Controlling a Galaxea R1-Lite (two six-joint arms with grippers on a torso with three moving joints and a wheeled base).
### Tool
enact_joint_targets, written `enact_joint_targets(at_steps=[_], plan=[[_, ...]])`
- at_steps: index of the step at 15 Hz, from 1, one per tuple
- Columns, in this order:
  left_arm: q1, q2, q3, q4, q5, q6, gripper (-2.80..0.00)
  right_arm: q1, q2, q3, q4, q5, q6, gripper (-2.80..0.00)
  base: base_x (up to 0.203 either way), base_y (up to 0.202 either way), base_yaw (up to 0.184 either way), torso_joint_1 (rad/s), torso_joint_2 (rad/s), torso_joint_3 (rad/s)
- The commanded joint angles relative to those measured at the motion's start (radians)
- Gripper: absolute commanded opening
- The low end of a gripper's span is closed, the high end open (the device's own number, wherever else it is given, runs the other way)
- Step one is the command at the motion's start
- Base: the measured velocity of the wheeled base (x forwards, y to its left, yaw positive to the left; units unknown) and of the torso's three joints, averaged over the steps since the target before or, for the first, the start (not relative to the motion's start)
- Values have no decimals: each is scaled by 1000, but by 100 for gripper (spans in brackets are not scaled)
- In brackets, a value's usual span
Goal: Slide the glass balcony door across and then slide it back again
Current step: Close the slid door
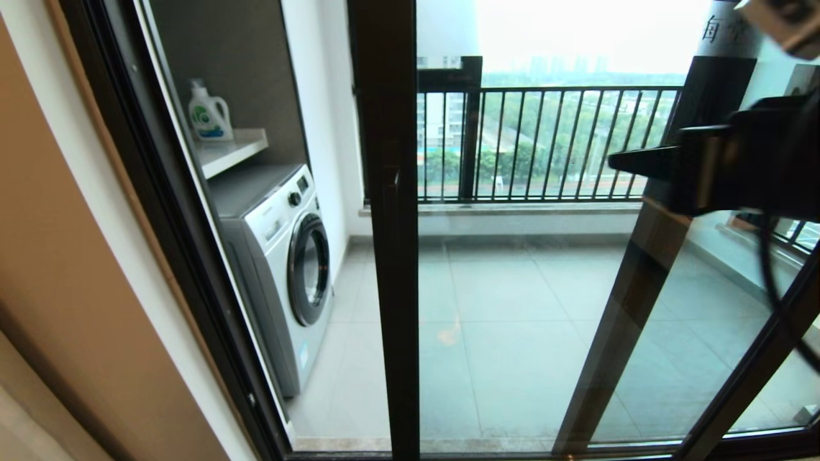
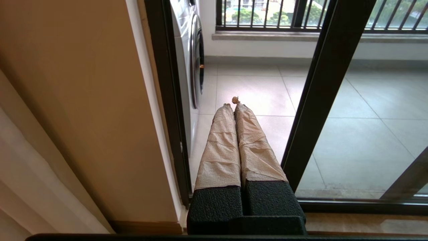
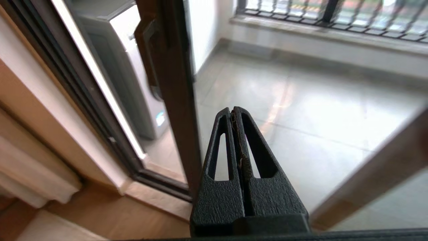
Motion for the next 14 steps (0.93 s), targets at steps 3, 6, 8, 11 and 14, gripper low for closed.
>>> enact_joint_targets(at_steps=[3,6,8,11,14], plan=[[0,2,0,0,1,0,-280,36,-423,29,252,-106,-124,-280,0,0,0,0,0,0],[0,2,0,0,1,0,-280,-48,-580,35,367,-165,-179,-280,0,0,0,0,0,0],[0,2,0,0,1,0,-280,-177,-633,25,396,-171,-242,-280,0,0,0,0,0,0],[0,2,0,0,1,-1,-280,-291,-710,38,410,-129,-377,-280,0,0,0,0,0,0],[0,2,0,0,1,-1,-280,-360,-770,37,412,-126,-397,-280,0,0,0,0,0,0]])
